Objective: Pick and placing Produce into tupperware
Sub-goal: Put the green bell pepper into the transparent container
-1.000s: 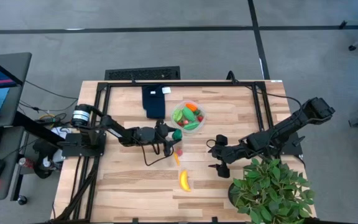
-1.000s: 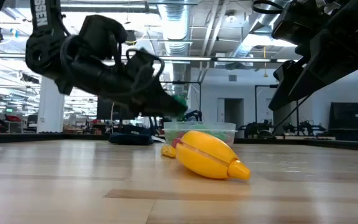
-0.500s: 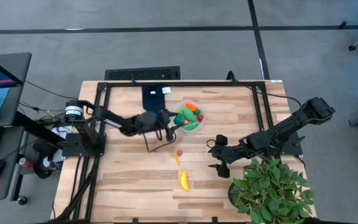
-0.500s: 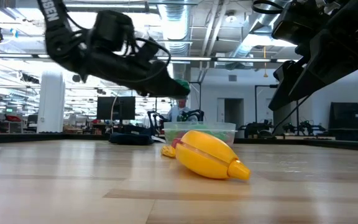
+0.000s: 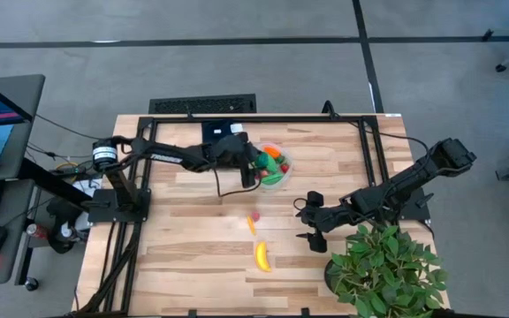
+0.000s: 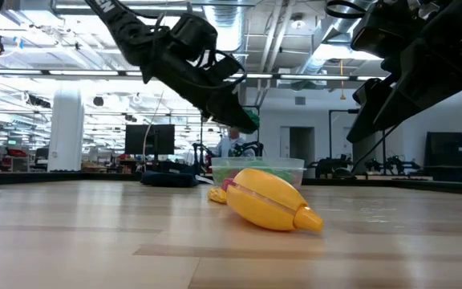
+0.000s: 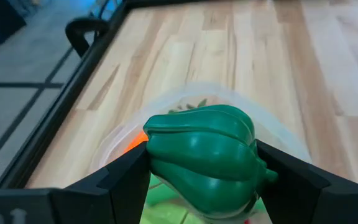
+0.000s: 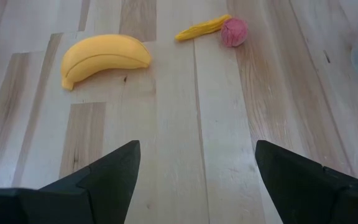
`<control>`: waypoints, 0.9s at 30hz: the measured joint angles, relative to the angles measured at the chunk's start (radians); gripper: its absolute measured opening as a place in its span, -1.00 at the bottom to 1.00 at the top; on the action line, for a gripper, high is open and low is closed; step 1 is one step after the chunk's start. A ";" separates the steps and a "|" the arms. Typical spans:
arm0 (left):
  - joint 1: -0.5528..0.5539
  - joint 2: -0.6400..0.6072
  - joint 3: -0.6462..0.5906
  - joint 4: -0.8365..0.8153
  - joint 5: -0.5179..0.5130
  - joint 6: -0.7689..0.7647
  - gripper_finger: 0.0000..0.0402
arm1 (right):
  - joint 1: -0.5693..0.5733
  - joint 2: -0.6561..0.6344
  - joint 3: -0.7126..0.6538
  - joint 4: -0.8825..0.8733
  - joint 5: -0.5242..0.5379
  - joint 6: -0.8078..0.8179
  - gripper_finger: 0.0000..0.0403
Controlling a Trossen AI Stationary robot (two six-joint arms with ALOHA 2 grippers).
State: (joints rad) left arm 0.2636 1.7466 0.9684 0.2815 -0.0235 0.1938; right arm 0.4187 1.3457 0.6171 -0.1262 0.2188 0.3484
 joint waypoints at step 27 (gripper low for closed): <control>0.059 0.005 0.033 -0.034 0.171 0.047 0.22 | 0.000 0.000 0.000 0.007 0.000 -0.008 0.55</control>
State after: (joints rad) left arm 0.3225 1.7519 1.0016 0.2473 0.1478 0.2409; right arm 0.4183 1.3457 0.6170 -0.1192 0.2192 0.3408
